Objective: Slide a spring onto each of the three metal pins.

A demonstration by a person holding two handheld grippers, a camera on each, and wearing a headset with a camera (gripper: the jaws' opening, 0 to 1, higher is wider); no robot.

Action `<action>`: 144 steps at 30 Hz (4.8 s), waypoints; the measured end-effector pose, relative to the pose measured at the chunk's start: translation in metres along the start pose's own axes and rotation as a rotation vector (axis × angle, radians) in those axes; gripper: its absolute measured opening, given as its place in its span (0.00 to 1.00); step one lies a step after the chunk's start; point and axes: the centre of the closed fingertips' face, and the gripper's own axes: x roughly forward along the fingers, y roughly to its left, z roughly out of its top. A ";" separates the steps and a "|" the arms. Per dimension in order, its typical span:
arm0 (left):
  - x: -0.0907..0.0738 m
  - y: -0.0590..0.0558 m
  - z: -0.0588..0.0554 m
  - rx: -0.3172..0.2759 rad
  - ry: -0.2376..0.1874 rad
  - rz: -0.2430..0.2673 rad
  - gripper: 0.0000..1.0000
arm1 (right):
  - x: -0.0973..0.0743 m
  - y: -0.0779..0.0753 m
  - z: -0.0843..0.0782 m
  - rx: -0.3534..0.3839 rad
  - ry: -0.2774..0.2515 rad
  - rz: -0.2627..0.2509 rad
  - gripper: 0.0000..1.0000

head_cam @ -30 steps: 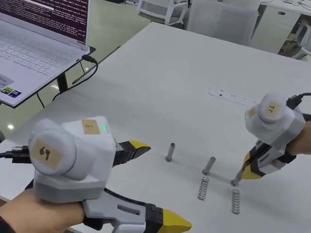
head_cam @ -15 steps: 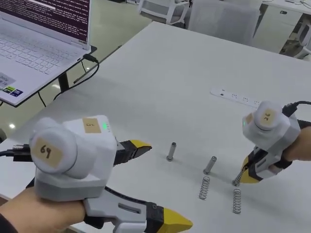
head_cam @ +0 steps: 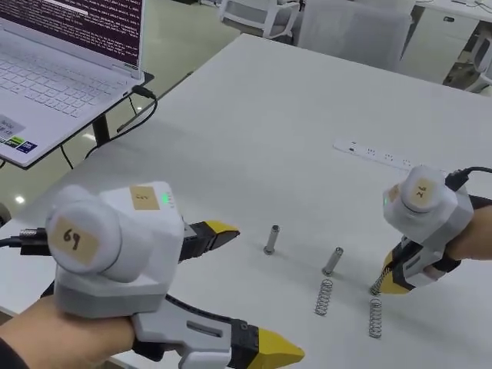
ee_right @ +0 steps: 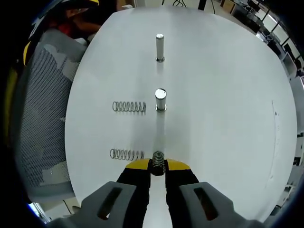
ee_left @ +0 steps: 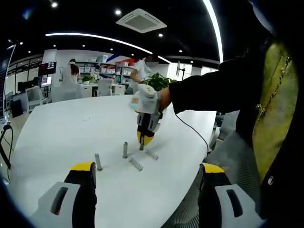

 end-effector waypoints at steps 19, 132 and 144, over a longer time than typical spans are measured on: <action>0.001 -0.002 0.000 0.003 0.006 -0.009 0.85 | -0.008 -0.001 -0.003 0.017 -0.021 -0.024 0.15; -0.007 -0.021 0.008 0.073 0.014 -0.062 0.78 | 0.014 0.047 -0.001 0.585 -0.206 -0.181 0.26; -0.007 -0.019 0.007 0.069 0.015 -0.060 0.77 | 0.017 0.047 -0.001 0.587 -0.202 -0.173 0.22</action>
